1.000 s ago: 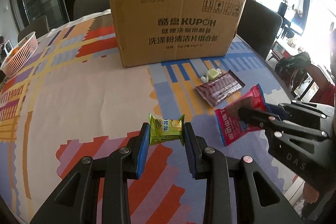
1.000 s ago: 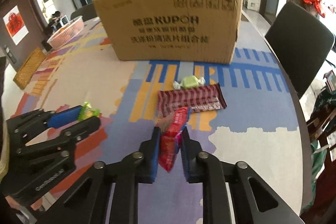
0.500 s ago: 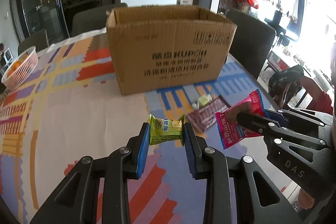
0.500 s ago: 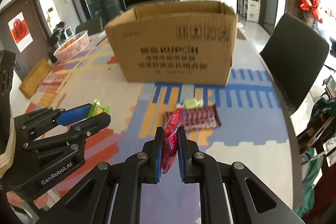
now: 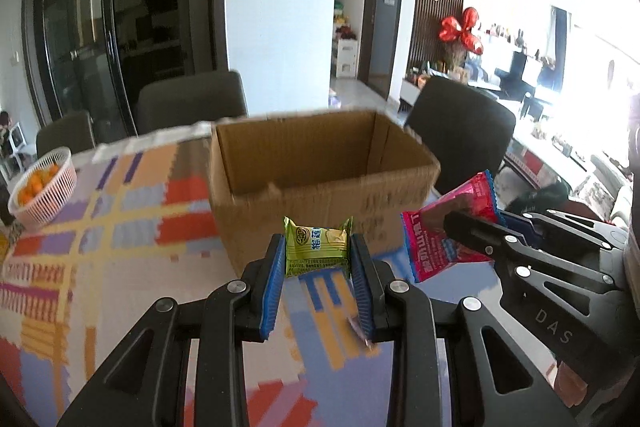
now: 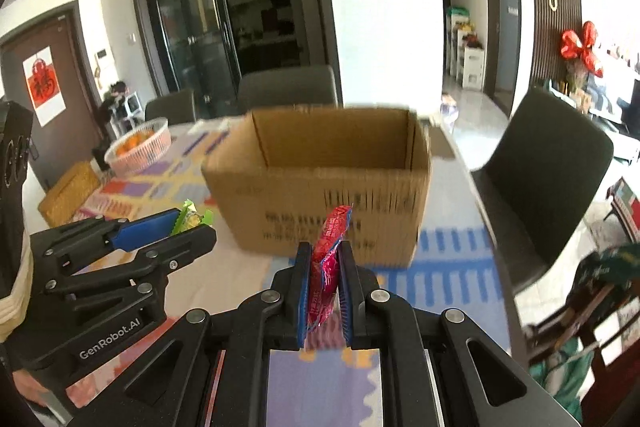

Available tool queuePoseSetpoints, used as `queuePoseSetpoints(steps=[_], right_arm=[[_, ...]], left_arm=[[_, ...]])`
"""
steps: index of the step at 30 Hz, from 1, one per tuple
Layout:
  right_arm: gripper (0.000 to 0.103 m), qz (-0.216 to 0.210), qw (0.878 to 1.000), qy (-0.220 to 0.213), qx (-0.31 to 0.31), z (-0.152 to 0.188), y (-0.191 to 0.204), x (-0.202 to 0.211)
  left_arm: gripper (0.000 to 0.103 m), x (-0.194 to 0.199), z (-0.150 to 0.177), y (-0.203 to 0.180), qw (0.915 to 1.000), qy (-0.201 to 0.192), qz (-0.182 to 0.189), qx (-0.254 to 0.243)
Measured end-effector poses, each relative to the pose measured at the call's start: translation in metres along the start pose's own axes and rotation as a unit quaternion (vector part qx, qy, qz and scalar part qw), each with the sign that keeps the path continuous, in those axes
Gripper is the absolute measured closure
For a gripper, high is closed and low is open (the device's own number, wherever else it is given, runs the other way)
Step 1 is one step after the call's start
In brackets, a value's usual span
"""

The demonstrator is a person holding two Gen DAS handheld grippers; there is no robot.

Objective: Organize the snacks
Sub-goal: 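Carry the green candy and pink bag over the box and open both tools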

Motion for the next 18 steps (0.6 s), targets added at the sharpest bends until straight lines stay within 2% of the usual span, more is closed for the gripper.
queuePoseSetpoints(steps=[8, 18], right_arm=[[0.089, 0.001, 0.999, -0.041, 0.017, -0.056, 0.006, -0.010], [0.089, 0.002, 0.998, -0.051, 0.029, -0.092, 0.007, -0.037]], left_arm=[[0.071, -0.009, -0.051, 0.016, 0.9991, -0.037, -0.018, -0.009], [0.071, -0.036, -0.074, 0.031, 0.9986, -0.043, -0.024, -0.019]])
Point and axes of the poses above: each gripper's, at about its wrist camera, not at the fingertips, and x roughly against the way its jaws point, y to its left, z to its underside, the point moved 7 cm from there along -x, roughly the way its jaws point, and after that the axes turned 12 degrees about -y, right-handed, at the moved point
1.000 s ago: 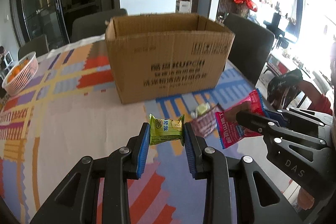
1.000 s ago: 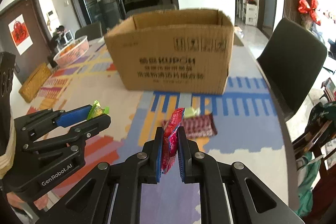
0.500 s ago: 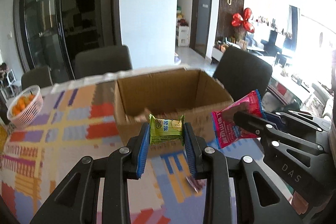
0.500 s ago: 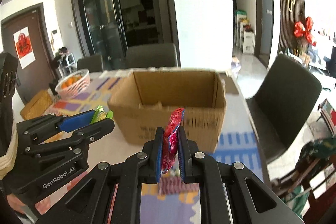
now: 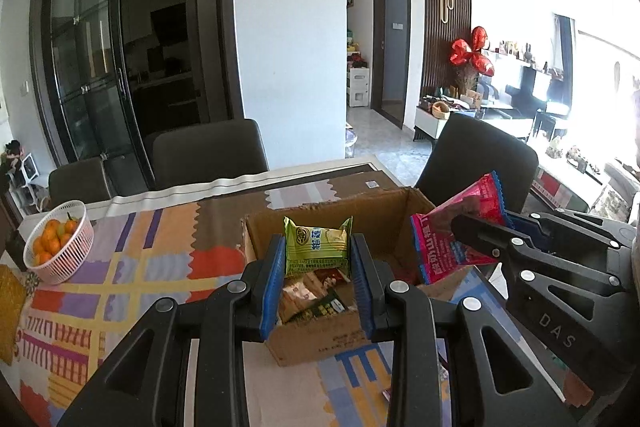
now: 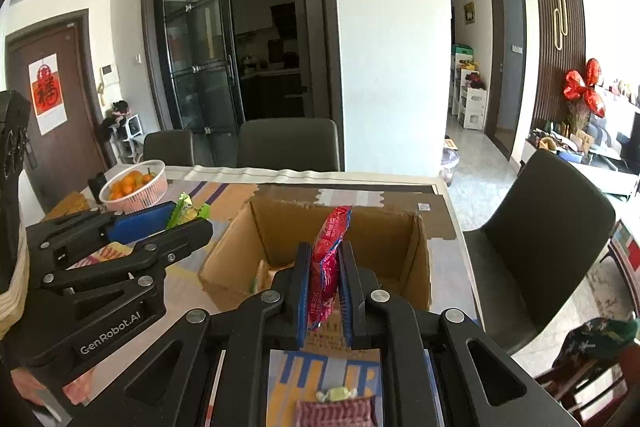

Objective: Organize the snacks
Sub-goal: 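Carry the green candy and pink bag over the box and open both tools, then move the left tool to the brown striped bar and grasp it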

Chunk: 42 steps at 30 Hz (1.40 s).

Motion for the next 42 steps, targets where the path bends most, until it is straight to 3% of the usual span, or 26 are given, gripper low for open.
queuePoseSetpoints(steps=[12, 14, 15, 16, 17, 18, 21, 23, 25, 27, 34, 42], right_arm=[[0.089, 0.003, 1.000, 0.026, 0.004, 0.006, -0.015, -0.047], [0.089, 0.004, 1.000, 0.031, 0.004, 0.008, -0.018, -0.052], [0.089, 0.006, 0.999, 0.034, 0.005, 0.009, -0.020, -0.056], [0.087, 0.009, 0.999, 0.032, 0.006, 0.010, -0.021, -0.058], [0.084, 0.013, 0.999, 0.029, 0.006, 0.011, -0.021, -0.059], [0.070, 0.022, 0.999, 0.031, 0.007, 0.013, -0.024, -0.059], [0.066, 0.042, 0.999, 0.023, 0.008, 0.016, -0.029, -0.053], [0.065, 0.047, 0.998, 0.027, 0.005, 0.019, -0.032, -0.046], [0.056, 0.054, 0.998, 0.026, 0.003, 0.021, -0.034, -0.039], [0.053, 0.065, 0.998, 0.023, 0.006, 0.026, -0.037, -0.027], [0.050, 0.078, 0.996, 0.040, 0.005, 0.063, -0.042, 0.009], [0.049, 0.101, 0.990, 0.087, -0.037, 0.117, -0.068, 0.038]], left_arm=[[0.070, -0.050, 0.007, 0.009, 0.9996, 0.028, 0.004, 0.004], [0.068, -0.058, 0.008, 0.012, 0.9995, 0.031, 0.000, 0.005], [0.060, -0.058, 0.009, 0.014, 0.9995, 0.029, -0.006, 0.007], [0.049, -0.059, 0.010, 0.016, 0.9995, 0.028, -0.012, 0.008], [0.047, -0.058, 0.010, 0.017, 0.9995, 0.025, -0.015, 0.010], [0.047, -0.057, 0.012, 0.018, 0.9995, 0.023, -0.016, 0.010], [0.046, -0.051, 0.017, 0.019, 0.9995, 0.023, -0.021, 0.006], [0.046, -0.043, 0.021, 0.016, 0.9997, 0.021, -0.014, 0.003], [0.045, -0.034, 0.026, 0.009, 0.9998, 0.018, -0.005, -0.006], [0.045, -0.027, 0.031, 0.002, 0.9997, 0.017, 0.002, -0.016], [0.044, -0.011, 0.057, -0.034, 0.9975, 0.030, 0.048, -0.043], [0.044, -0.009, 0.108, -0.077, 0.9876, 0.081, 0.121, -0.059]])
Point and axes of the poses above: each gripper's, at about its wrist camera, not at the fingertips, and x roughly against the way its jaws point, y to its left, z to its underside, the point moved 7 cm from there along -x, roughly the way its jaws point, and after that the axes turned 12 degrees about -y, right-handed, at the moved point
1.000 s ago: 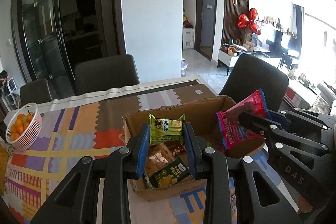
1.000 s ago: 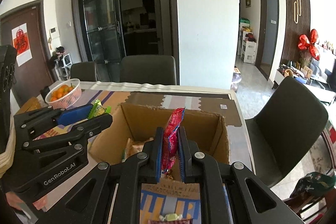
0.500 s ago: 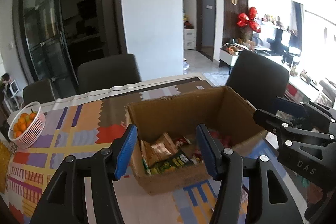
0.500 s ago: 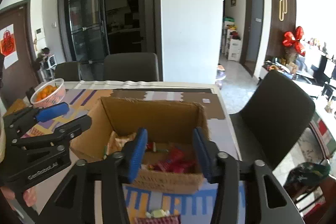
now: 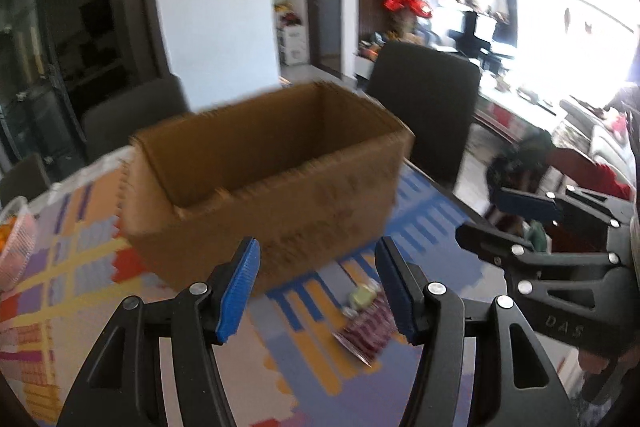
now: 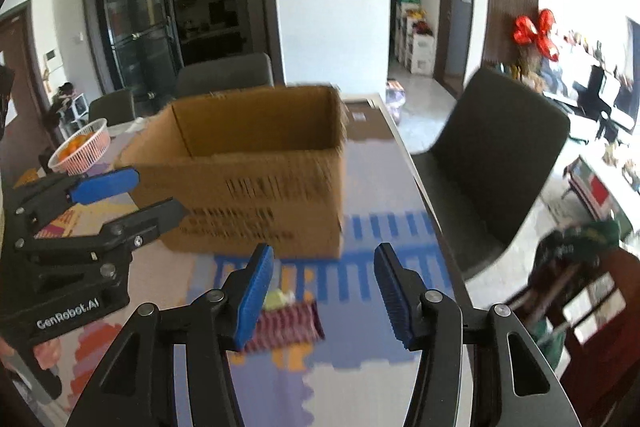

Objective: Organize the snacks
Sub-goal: 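Move the left tool to the brown striped bar and grasp it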

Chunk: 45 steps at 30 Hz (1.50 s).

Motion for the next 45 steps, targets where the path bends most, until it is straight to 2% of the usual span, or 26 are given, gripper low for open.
queuePoseSetpoints(steps=[6, 11, 21, 29, 32, 35, 39, 45], right_arm=[[0.049, 0.031, 0.999, 0.026, -0.005, 0.033, -0.021, 0.006], [0.049, 0.043, 0.998, 0.048, -0.007, 0.052, -0.027, 0.004], [0.049, 0.039, 0.993, 0.104, -0.025, 0.092, -0.023, -0.015], [0.049, 0.049, 0.990, 0.126, -0.033, 0.104, -0.027, -0.026], [0.049, 0.046, 0.989, 0.133, -0.038, 0.108, -0.029, -0.027], [0.049, 0.044, 0.989, 0.134, -0.040, 0.109, -0.031, -0.026], [0.049, 0.043, 0.989, 0.136, -0.046, 0.111, -0.035, -0.024], [0.049, 0.056, 0.987, 0.138, -0.057, 0.114, -0.048, -0.022]], left_arm=[[0.044, -0.018, 0.031, -0.021, 0.9978, 0.048, 0.045, -0.008], [0.044, -0.036, 0.057, -0.035, 0.9919, 0.092, 0.085, -0.020], [0.044, -0.061, 0.082, -0.045, 0.9813, 0.140, 0.117, -0.063], [0.044, -0.078, 0.100, -0.044, 0.9748, 0.175, 0.132, -0.042], [0.044, -0.076, 0.102, -0.047, 0.9750, 0.174, 0.133, -0.040], [0.046, -0.072, 0.102, -0.054, 0.9703, 0.182, 0.158, -0.018], [0.046, -0.077, 0.100, -0.058, 0.9725, 0.181, 0.144, -0.032], [0.049, -0.090, 0.095, -0.067, 0.9792, 0.171, 0.100, -0.042]])
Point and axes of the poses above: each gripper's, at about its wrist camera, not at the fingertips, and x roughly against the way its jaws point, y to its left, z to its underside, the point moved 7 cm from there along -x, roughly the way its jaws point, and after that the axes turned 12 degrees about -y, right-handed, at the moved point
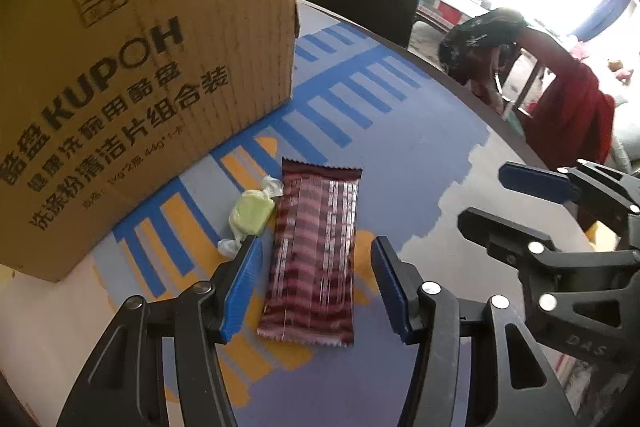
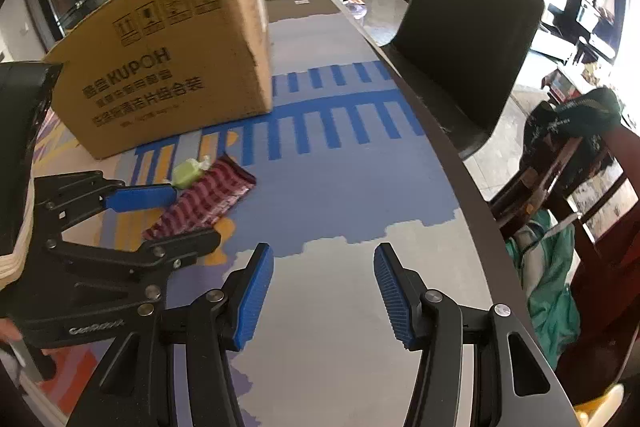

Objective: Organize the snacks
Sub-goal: 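Move the left tool to the brown striped bar and grasp it, then grasp the pale green wrapped candy with the right tool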

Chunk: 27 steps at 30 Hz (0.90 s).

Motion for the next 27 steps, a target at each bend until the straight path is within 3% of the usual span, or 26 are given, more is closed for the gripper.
queuePoseSetpoints(steps=[3, 6, 12, 15, 27], right_arm=[[0.049, 0.000, 1.000, 0.001, -0.010, 0.001, -0.006, -0.001], [0.049, 0.000, 1.000, 0.000, -0.011, 0.001, -0.008, -0.001], [0.049, -0.009, 1.000, 0.001, -0.009, 0.000, -0.005, -0.001], [0.049, -0.018, 1.000, -0.007, -0.007, -0.003, -0.001, 0.002], [0.049, -0.094, 0.995, -0.025, 0.030, -0.023, 0.048, -0.006]], left_arm=[[0.061, -0.002, 0.000, -0.006, 0.9998, -0.008, -0.012, -0.015], [0.065, 0.000, 0.000, -0.007, 0.9998, -0.010, -0.012, -0.014], [0.066, 0.017, -0.001, -0.003, 0.9993, -0.031, -0.018, 0.010], [0.066, 0.035, -0.002, 0.007, 0.9975, -0.047, -0.026, 0.046], [0.066, 0.077, 0.015, 0.054, 0.9807, -0.078, -0.139, 0.114]])
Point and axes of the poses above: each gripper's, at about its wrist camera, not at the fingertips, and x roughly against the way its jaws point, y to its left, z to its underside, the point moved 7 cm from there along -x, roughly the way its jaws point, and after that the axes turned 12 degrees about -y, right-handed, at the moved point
